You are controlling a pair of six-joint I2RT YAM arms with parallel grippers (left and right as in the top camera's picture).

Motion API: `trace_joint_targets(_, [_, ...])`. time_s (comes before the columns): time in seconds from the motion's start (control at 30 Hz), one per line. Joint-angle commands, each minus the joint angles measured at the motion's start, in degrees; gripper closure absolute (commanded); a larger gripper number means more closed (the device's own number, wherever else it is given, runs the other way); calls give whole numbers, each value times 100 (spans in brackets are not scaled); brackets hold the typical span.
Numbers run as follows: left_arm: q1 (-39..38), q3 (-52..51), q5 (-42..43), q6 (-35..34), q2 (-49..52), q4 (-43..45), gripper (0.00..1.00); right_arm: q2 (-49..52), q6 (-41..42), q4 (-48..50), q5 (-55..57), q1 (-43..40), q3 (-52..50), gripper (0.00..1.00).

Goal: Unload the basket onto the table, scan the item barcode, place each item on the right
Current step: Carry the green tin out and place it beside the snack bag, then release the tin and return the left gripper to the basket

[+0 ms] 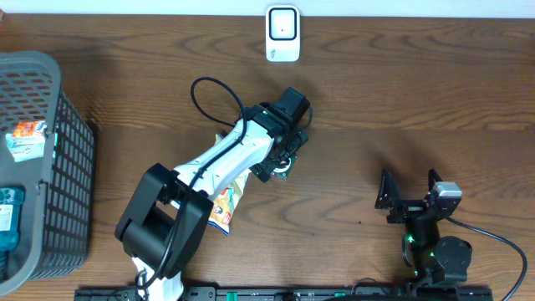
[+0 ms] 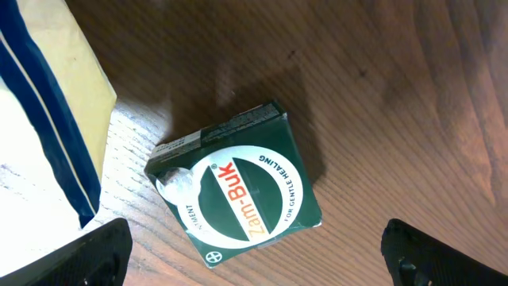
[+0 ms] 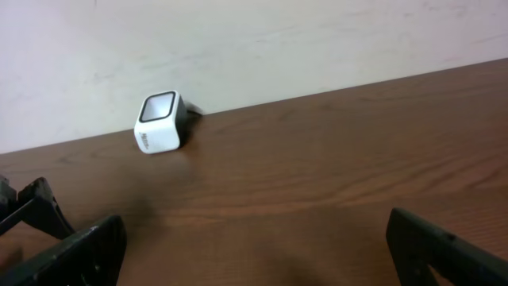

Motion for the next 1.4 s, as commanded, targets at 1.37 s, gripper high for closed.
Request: trace_joint_targets(1.37, [8107,61,-1045,3143,-3676,-1189,2,-15,-15,-22,-33,33,-7,1])
